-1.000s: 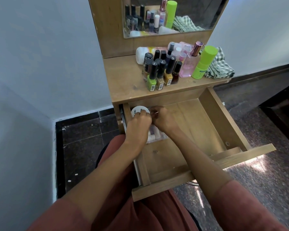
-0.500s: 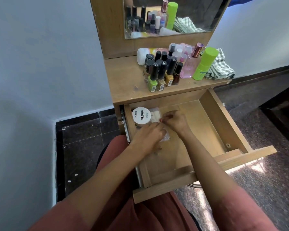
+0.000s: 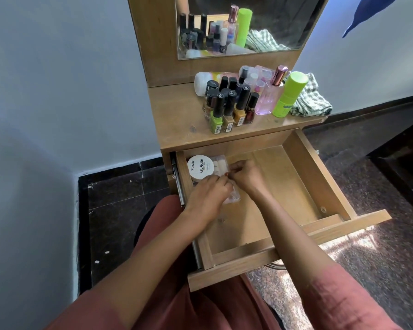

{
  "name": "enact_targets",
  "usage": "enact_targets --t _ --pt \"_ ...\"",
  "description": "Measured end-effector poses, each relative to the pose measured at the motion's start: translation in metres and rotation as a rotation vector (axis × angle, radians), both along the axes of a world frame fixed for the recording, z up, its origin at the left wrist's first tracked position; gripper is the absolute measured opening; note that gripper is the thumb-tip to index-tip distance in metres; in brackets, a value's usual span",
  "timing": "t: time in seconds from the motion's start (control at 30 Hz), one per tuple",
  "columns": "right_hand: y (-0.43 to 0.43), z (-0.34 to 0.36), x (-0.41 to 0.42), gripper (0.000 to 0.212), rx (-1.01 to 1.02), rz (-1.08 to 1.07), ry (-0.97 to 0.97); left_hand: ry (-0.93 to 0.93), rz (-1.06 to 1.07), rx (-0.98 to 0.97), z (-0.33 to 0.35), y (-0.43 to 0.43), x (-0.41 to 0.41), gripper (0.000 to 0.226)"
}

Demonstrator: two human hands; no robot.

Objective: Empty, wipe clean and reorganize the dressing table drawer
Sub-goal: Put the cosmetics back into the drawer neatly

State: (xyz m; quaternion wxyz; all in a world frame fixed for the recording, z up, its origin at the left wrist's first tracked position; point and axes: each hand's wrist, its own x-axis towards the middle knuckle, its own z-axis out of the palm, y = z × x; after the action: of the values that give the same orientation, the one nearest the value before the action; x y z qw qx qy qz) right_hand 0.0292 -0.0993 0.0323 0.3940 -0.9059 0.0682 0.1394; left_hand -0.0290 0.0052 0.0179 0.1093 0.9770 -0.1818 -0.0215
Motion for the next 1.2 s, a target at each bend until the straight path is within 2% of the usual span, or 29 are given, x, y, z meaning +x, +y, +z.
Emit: enact_targets --t 0.23,0.37,0.43,0.53,0.6,0.7,0.8,0.9,1.03,1.2 --pt "-0.002 -0.003 0.001 0.024 -0.046 0.038 0.010 0.062 0.009 0.026 0.005 -0.001 0.000 0.031" --pt "-0.006 0.008 0.001 0.019 -0.050 0.023 -0.068 0.086 0.058 -0.089 0.017 0.001 0.000 0.024" --pt "-0.007 0.023 0.002 0.019 -0.052 -0.003 -0.205 0.003 0.135 -0.236 0.030 0.003 0.001 0.016" --pt "-0.008 0.060 0.006 0.017 0.058 -0.013 -0.439 -0.224 0.275 -0.485 0.057 0.007 0.007 0.010" --pt "-0.007 0.087 0.011 0.015 0.141 0.015 -0.564 -0.341 0.347 -0.644 0.080 0.008 0.016 0.012" --pt "-0.001 0.115 0.020 0.017 0.149 0.065 -0.683 -0.457 0.410 -0.755 0.105 0.013 0.035 0.021" --pt "0.006 0.124 0.031 0.026 0.119 0.127 -0.729 -0.455 0.439 -0.740 0.115 0.018 0.053 0.032" --pt "0.012 0.123 0.039 0.034 0.029 0.238 -0.728 -0.409 0.427 -0.699 0.119 0.021 0.064 0.032" --pt "0.016 0.122 0.044 0.029 -0.104 0.302 -0.713 -0.347 0.425 -0.639 0.117 0.022 0.069 0.027" --pt "0.015 0.123 0.043 0.025 -0.093 0.301 -0.678 -0.330 0.432 -0.649 0.119 0.021 0.068 0.025"
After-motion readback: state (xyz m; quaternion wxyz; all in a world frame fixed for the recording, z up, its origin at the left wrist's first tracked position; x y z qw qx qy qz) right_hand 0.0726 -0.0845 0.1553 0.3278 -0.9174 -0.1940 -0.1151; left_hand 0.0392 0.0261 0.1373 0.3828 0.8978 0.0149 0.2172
